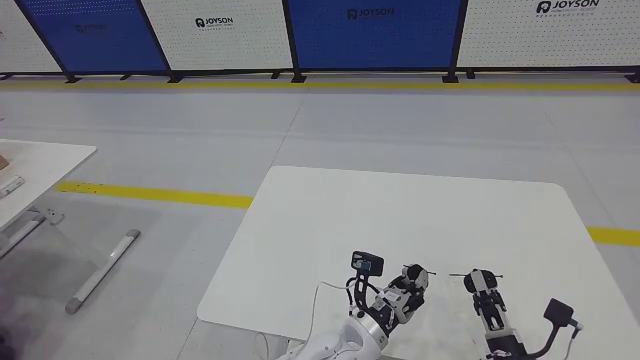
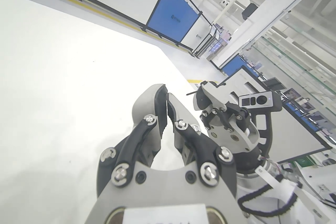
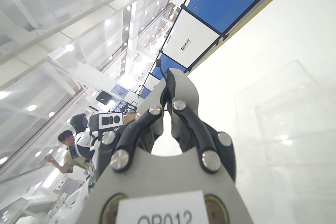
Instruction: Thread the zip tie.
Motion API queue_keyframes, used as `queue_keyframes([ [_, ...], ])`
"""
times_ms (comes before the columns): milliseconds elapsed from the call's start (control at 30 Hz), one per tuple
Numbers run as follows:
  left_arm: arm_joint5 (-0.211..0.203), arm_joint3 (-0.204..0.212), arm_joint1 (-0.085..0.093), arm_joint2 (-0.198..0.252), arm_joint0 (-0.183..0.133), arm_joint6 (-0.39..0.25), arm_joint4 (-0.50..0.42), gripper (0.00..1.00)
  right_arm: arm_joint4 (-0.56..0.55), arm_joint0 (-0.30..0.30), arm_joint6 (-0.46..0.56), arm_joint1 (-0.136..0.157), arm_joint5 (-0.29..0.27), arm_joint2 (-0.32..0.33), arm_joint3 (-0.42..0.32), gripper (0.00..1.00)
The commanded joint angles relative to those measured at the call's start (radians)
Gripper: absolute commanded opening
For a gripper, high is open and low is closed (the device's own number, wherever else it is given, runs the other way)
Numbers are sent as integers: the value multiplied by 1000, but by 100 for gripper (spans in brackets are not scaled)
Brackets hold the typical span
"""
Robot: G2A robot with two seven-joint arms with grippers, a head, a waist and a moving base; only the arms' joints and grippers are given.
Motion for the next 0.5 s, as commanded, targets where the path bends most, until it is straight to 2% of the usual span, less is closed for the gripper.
queue_keyframes([
  [0,0,0,0,0,0,0,0,0,0,0,0,0,0,0,0,0],
  [467,0,0,0,0,0,0,0,0,-1,5,2,-1,3,1,2,0],
])
